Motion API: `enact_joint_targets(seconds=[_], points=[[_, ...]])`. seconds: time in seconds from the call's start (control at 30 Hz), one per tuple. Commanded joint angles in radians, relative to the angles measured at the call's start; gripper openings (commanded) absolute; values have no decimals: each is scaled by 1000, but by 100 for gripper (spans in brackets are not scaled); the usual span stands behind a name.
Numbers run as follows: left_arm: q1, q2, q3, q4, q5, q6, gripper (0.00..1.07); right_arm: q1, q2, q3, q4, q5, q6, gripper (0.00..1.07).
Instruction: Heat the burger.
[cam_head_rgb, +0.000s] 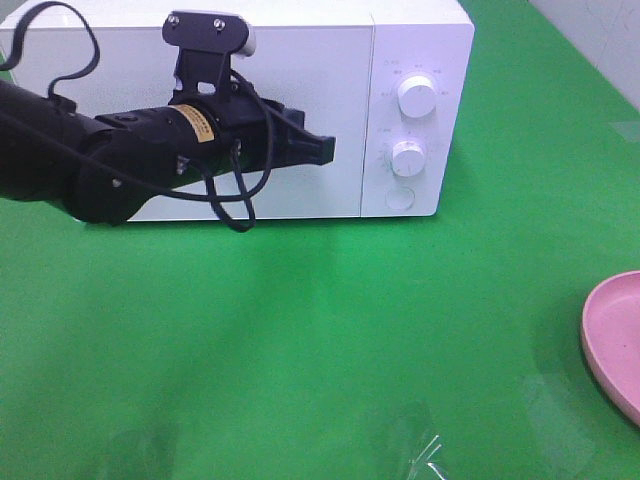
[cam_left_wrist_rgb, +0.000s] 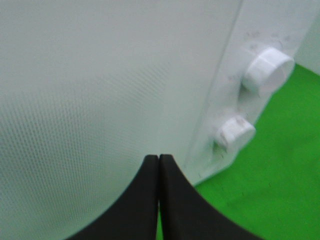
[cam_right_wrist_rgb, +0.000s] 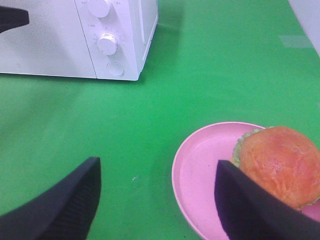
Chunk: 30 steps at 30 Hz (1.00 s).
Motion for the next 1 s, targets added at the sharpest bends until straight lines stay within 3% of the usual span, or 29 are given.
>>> enact_joint_targets(seconds=[0.03, 0.07, 0.1, 0.13, 0.17, 0.2, 0.23, 0.27, 0.3, 0.37, 0.47, 0.57, 0.7, 0.83, 0.9, 0.93, 0.97, 1.0], points=[[-27, -105, 89, -5, 144, -4, 24, -3, -27, 2, 3, -16, -9, 66], [-30, -127, 108, -5, 177, -4, 36, -3, -27, 2, 3, -16, -9, 66], [-30, -127, 108, -5, 177, -4, 36, -3, -27, 2, 3, -16, -9, 66], [-33, -167, 133, -5, 233, -4, 61, -3, -27, 2, 3, -16, -9, 66], [-33, -167, 133, -5, 233, -4, 61, -3, -27, 2, 3, -16, -9, 66], [-33, -203, 157, -5, 294, -4, 90, -3, -27, 2, 3, -16, -9, 66], [-33, -203, 157, -5, 294, -4, 90, -3, -27, 2, 3, -16, -9, 66], [-33, -231, 170, -6, 370, -6, 101, -3, -27, 2, 3, -16, -9, 66], [-33, -231, 170, -6, 370, -6, 101, -3, -27, 2, 3, -16, -9, 66], [-33, -296, 172, -3, 595, -5, 100, -3, -27, 2, 3, -16, -9, 66], [-33, -315, 172, 5, 659, -5, 100, -3, -27, 2, 3, -16, -9, 66], [-33, -394, 172, 24, 912, -5, 100, -3, -27, 2, 3, -16, -9, 66], [-14, -463, 168, 58, 1068, -15, 100, -3, -27, 2, 3, -16, -9, 66], [80, -532, 168, 58, 1197, -32, 100, -3, -27, 2, 3, -16, -9, 66], [184, -587, 168, 58, 1293, -27, 100, -3, -27, 2, 3, -16, -9, 66], [184, -587, 168, 58, 1293, -27, 100, -3, -27, 2, 3, -16, -9, 66], [273, -638, 168, 58, 1356, -15, 100, -3, -27, 2, 3, -16, -9, 66], [273, -638, 168, 58, 1356, -15, 100, -3, -27, 2, 3, -16, -9, 66]])
